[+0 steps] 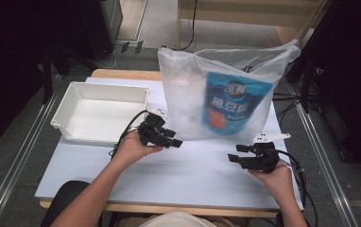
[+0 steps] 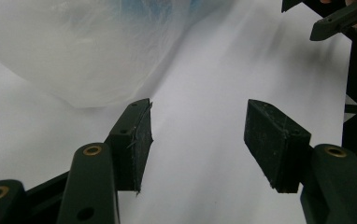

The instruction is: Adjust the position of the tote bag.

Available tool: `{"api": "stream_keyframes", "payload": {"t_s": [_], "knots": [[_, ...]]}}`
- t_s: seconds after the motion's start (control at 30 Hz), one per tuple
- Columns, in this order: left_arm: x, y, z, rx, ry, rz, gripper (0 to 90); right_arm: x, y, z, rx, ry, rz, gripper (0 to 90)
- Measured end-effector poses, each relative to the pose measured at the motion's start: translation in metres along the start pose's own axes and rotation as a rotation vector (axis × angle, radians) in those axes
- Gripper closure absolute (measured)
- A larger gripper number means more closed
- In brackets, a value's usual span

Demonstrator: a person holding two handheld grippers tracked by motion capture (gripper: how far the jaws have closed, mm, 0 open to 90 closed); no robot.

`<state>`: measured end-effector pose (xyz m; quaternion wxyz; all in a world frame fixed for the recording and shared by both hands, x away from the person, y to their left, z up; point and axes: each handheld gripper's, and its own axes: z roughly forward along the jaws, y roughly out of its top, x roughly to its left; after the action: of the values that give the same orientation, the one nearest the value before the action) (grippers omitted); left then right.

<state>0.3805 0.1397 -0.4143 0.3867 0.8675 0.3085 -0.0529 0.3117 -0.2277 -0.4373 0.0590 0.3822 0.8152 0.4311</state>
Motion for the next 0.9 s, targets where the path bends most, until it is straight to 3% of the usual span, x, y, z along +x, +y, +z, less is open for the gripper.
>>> {"api": "stream_keyframes", "payload": {"t_s": [0.23,0.3,0.47,0.53,0.63,0.77,0.9], "knots": [[0.000,0.001,-0.003,-0.024,-0.015,-0.004,42.2,-0.001,0.000,-0.004,-0.010,-0.005,-0.007,47.4],[-0.002,0.005,-0.006,-0.021,-0.017,-0.011,42.2,-0.002,0.001,-0.006,-0.019,-0.008,0.000,48.9],[-0.006,0.016,-0.013,-0.025,-0.021,0.013,42.6,-0.006,0.004,-0.012,-0.021,-0.003,0.027,49.4],[-0.008,0.023,-0.018,-0.020,-0.004,0.035,42.9,-0.008,0.006,-0.015,-0.007,0.010,0.032,49.9],[-0.009,0.031,-0.023,-0.039,-0.026,0.029,43.3,-0.013,0.010,-0.026,-0.019,0.026,0.064,50.1],[-0.013,0.040,-0.024,-0.025,-0.026,0.042,43.6,-0.015,0.019,-0.041,-0.024,-0.005,0.032,50.5],[-0.015,0.048,-0.026,-0.026,-0.038,0.050,44.2,-0.016,0.029,-0.055,-0.033,0.001,0.015,50.6]]}}
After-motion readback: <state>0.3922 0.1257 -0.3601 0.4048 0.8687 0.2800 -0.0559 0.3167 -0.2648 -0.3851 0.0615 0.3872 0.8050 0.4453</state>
